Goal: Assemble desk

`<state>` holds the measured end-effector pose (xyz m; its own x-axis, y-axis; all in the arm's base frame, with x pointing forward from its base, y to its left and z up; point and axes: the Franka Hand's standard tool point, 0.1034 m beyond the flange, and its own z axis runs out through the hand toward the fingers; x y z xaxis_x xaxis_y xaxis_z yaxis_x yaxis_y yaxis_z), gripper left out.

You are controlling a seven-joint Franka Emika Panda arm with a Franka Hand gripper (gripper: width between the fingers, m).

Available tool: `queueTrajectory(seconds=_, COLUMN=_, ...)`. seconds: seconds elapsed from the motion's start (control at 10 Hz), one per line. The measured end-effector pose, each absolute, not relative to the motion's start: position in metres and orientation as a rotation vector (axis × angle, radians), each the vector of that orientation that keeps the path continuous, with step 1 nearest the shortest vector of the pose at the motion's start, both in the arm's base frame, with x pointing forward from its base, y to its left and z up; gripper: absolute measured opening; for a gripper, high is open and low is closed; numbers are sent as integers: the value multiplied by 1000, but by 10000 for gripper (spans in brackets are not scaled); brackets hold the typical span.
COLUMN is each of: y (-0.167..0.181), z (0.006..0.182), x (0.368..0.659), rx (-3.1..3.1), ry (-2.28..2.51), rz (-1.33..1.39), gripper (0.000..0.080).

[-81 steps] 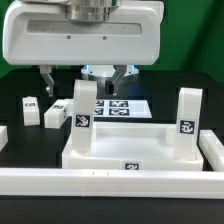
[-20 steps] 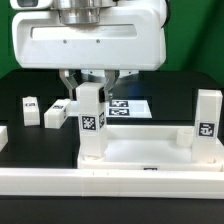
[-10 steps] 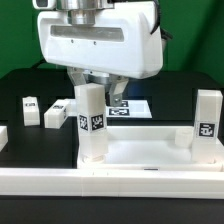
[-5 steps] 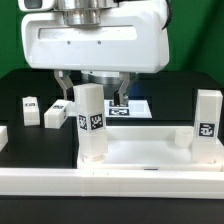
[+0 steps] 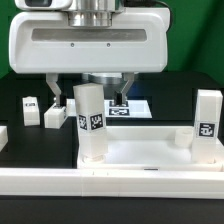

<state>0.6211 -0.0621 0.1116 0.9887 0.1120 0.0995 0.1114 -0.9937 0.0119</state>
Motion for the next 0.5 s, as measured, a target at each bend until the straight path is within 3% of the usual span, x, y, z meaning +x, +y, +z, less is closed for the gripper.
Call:
queueTrajectory(seconds=0.3, y=-67, z=109, x=616, rx=3020, ry=659, rz=160, gripper=649)
queueTrajectory(seconds=0.5, y=-67, z=110, x=615, rx=3006, ry=713, rz=160, gripper=649)
